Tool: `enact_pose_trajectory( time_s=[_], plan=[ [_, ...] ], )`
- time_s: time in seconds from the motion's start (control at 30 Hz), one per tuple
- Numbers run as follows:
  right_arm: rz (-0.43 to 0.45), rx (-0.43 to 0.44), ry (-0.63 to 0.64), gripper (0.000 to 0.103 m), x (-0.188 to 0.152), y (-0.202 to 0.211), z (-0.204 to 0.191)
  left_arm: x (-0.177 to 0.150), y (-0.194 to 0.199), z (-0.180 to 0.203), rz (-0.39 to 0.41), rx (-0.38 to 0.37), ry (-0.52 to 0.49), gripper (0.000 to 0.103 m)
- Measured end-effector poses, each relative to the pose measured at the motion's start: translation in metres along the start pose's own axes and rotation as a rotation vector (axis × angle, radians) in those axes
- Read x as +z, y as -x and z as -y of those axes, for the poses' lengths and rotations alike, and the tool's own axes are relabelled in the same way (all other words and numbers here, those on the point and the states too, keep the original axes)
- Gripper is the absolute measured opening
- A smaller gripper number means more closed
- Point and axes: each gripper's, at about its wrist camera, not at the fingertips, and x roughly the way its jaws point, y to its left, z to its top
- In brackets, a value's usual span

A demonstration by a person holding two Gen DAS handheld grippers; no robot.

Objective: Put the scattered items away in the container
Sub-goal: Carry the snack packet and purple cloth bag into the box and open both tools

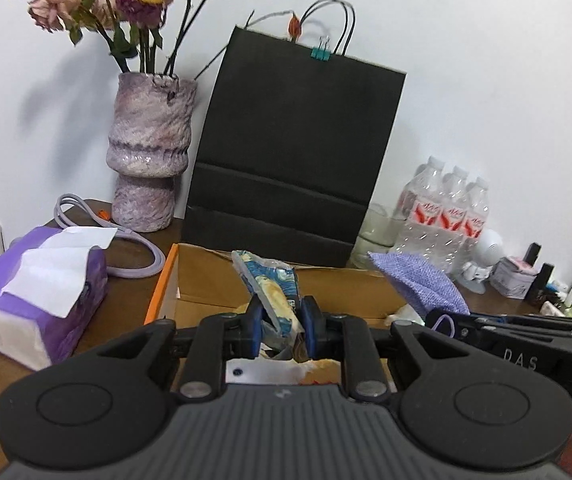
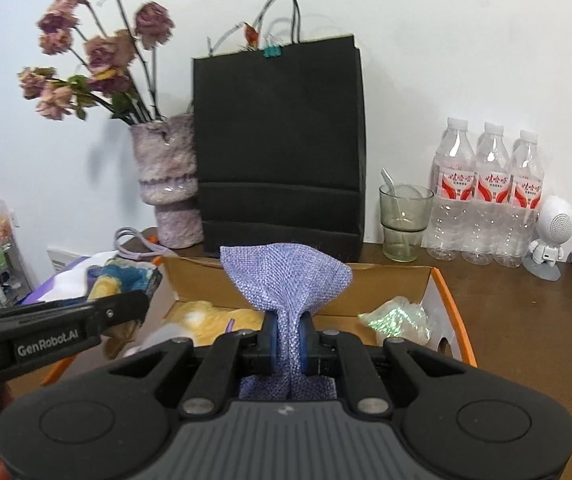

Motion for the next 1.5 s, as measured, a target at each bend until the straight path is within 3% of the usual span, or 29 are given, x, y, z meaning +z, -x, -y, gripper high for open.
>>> enact_pose_trajectory(
  time_s=[0.17,0.23,0.27,0.3,0.33,0.37,0.4,0.47,0.63,1.0,1.5],
  plan=[
    [-0.031,-0.01,0.002,0.01,0.002,-0.023,0.006,-0.004,-0.021,0.003,-0.029,0.013,-0.031,0.02],
    [-0.037,-0.021,0.009,0.015,0.002,-0.027,0.007,-0.004,-0.028,0.003,-0.044,0.023,-0.042,0.024],
    [-0.043,-0.032,0.013,0.028,0.002,-0.03,0.007,-0.004,-0.03,0.003,-0.053,0.033,-0.046,0.036],
    [-0.05,-0.042,0.017,0.055,0.001,-0.031,0.008,-0.004,-0.032,0.003,-0.059,0.041,-0.047,0.05],
    [-0.056,-0.046,0.02,0.07,0.001,-0.032,0.008,-0.004,-0.032,0.003,-0.058,0.053,-0.044,0.071],
    [-0.057,-0.052,0.021,0.088,0.001,-0.031,0.009,-0.004,-0.032,0.002,-0.048,0.073,-0.043,0.079],
    [-0.055,-0.065,0.02,0.097,0.002,-0.03,0.01,-0.004,-0.031,0.002,-0.039,0.097,-0.046,0.09],
    [-0.048,-0.08,0.009,0.103,0.004,-0.026,0.014,-0.002,-0.028,-0.001,-0.022,0.146,-0.03,0.103],
    [-0.059,-0.062,-0.013,0.103,0.007,-0.021,0.021,0.001,-0.025,-0.006,-0.027,0.159,0.007,0.103],
    [-0.053,-0.059,0.027,0.103,0.01,-0.013,0.011,0.0,-0.016,0.005,-0.01,0.173,-0.016,0.103],
    [0.036,-0.021,0.074,0.103,-0.002,0.061,-0.005,-0.004,0.056,0.012,0.066,0.102,0.008,0.103]
  ],
)
